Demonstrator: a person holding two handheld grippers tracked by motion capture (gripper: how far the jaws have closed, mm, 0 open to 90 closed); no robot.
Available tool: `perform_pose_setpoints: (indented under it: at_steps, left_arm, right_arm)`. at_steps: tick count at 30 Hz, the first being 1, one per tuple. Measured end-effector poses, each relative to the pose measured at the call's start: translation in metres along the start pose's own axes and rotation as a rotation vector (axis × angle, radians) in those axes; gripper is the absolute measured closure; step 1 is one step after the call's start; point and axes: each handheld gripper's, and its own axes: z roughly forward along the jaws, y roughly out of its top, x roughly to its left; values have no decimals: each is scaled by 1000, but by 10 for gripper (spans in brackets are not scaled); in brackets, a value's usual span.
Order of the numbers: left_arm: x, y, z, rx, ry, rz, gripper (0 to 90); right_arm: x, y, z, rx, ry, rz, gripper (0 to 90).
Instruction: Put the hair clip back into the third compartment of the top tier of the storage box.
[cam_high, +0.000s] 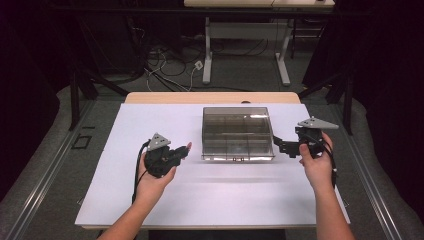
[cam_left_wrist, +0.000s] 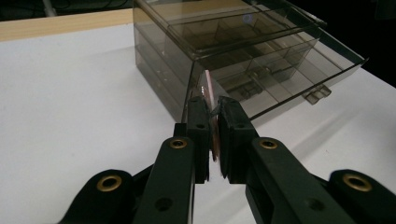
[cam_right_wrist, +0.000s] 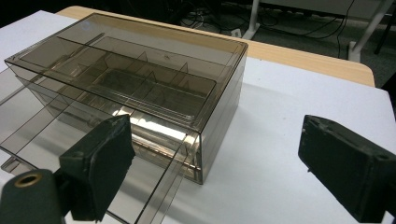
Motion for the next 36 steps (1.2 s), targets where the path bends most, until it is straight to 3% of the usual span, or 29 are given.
perform_pose_setpoints:
  at_steps: [2, 7, 18, 27, 32, 35, 36]
  left_arm:
    - [-1, 4, 1, 0, -4, 8, 840]
    - [-5, 12, 6, -13, -16, -16, 840]
    - [-15, 31, 14, -12, -39, 10, 840]
    - [-28, 52, 23, -12, -46, 57, 840]
    - [-33, 59, 30, -16, -57, 46, 840]
    - [-36, 63, 34, -5, -64, 63, 840]
    - [-38, 64, 36, -13, -64, 49, 840]
  right_arm:
    - [0, 0, -1, 6, -1, 0, 102]
    - [0, 0, 0, 2, -1, -2, 102]
    - [0, 0, 0, 0, 1, 0, 102]
    - [-2, 0, -1, -1, 5, -1, 109]
    - [-2, 0, -2, -3, 4, 2, 109]
    - [-2, 1, -2, -4, 4, 3, 109]
    - [-2, 1, -3, 1, 4, 5, 109]
